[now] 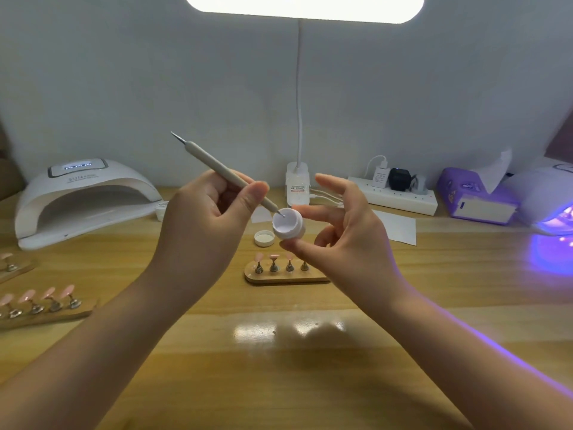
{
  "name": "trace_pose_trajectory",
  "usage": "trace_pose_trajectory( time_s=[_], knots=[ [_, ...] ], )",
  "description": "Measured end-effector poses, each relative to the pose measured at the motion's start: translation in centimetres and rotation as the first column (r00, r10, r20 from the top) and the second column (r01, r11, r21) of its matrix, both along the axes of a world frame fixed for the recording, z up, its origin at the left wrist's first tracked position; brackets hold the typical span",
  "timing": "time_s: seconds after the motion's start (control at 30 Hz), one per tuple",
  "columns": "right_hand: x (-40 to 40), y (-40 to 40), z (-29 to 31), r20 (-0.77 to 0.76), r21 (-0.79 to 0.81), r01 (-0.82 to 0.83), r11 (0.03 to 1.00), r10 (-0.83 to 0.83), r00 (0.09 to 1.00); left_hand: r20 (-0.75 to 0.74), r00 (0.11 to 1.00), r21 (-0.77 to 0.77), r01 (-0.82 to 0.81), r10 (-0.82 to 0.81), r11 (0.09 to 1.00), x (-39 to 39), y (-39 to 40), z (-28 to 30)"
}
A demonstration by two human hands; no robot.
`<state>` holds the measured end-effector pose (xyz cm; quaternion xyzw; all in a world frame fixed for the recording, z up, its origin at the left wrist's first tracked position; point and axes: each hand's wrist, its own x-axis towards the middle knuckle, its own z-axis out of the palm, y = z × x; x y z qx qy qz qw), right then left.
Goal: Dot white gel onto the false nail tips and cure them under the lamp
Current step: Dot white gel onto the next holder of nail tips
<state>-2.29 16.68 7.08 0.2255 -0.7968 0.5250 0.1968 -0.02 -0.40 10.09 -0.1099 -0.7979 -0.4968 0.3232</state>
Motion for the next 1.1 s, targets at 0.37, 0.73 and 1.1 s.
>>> trace_pose_trajectory(
  time_s=[0.37,0.73,1.1],
  knots=[
    [0.4,-0.06,-0.02,0.022,0.038,0.008,0.999,-0.009,1.0,-0.001,0.999,-0.069,-0.038,0.038,0.997,-0.14,0.05,-0.13],
    [0.48,0.04,-0.06,0.049,0.031,0.011,0.999,-0.013,0.999,-0.003,0.999,-0.136,-0.053,0.054,0.989,-0.26,-0.03,-0.33],
    [0.56,-0.06,-0.1,0.038,0.044,0.012,0.999,-0.014,0.999,0.003,0.998,-0.174,-0.058,0.059,0.983,-0.35,0.01,-0.59]
  ],
)
